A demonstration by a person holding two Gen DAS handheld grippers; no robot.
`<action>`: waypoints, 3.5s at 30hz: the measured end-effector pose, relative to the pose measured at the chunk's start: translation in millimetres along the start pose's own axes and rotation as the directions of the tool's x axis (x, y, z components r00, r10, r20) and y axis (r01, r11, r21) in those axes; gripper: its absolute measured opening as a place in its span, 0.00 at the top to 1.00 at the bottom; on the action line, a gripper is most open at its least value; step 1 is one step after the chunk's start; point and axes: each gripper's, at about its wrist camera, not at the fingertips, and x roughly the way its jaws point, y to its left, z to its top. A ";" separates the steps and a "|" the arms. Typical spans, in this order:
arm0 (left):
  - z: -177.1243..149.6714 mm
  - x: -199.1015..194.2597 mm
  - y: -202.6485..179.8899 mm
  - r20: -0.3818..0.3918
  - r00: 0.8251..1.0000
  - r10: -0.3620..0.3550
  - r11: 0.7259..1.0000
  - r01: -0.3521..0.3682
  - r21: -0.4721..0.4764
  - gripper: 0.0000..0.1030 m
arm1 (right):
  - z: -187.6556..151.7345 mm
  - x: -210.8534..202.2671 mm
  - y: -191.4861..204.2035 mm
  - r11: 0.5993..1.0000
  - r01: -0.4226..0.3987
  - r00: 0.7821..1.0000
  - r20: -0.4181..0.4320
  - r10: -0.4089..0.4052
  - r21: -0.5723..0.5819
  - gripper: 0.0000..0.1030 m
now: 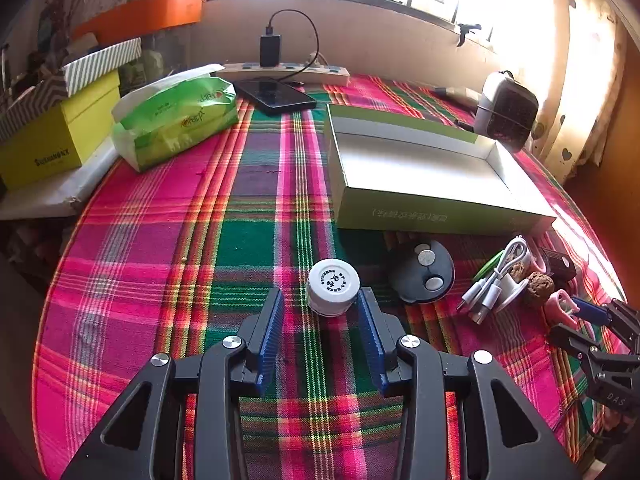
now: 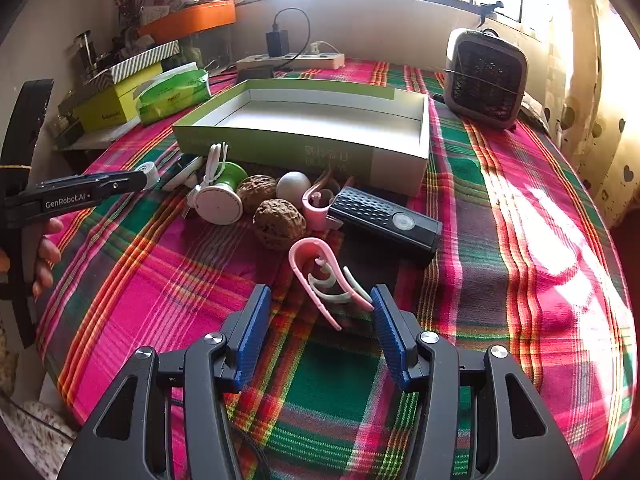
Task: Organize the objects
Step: 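Grasp the white jar with the left tool while the right tool grasps the pink clip, then carry the white jar and pink clip into the box and release both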
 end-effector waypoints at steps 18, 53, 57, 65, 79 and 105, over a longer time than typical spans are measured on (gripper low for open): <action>10.6 11.4 -3.9 -0.006 0.998 0.055 0.998 -0.055 0.032 0.67 | 7.9 7.7 -0.6 1.000 0.027 0.999 0.025 -0.028 0.014 0.60; 70.7 5.5 -40.0 0.046 0.995 -0.087 0.993 0.083 0.079 0.76 | 83.4 1.6 -1.0 0.997 -0.060 0.994 0.093 0.056 0.049 0.76; 87.8 17.5 -42.8 0.040 0.995 -0.096 0.993 0.093 0.076 0.75 | 103.4 16.8 -1.7 0.996 -0.068 0.996 0.070 0.064 0.051 0.76; 115.3 42.7 -51.6 0.034 0.997 -0.076 0.991 0.072 0.116 0.75 | 141.8 51.1 -8.8 0.993 -0.083 0.996 0.018 0.082 0.082 0.76; 141.7 100.0 -58.3 -0.070 0.996 -0.047 0.988 0.057 0.142 0.75 | 173.6 111.6 -17.0 0.992 -0.053 0.995 -0.082 0.063 0.114 0.76; 144.2 117.3 -61.8 -0.087 0.996 -0.027 0.985 0.041 0.167 0.75 | 177.8 135.7 -26.8 0.989 -0.025 0.994 -0.099 0.040 0.148 0.76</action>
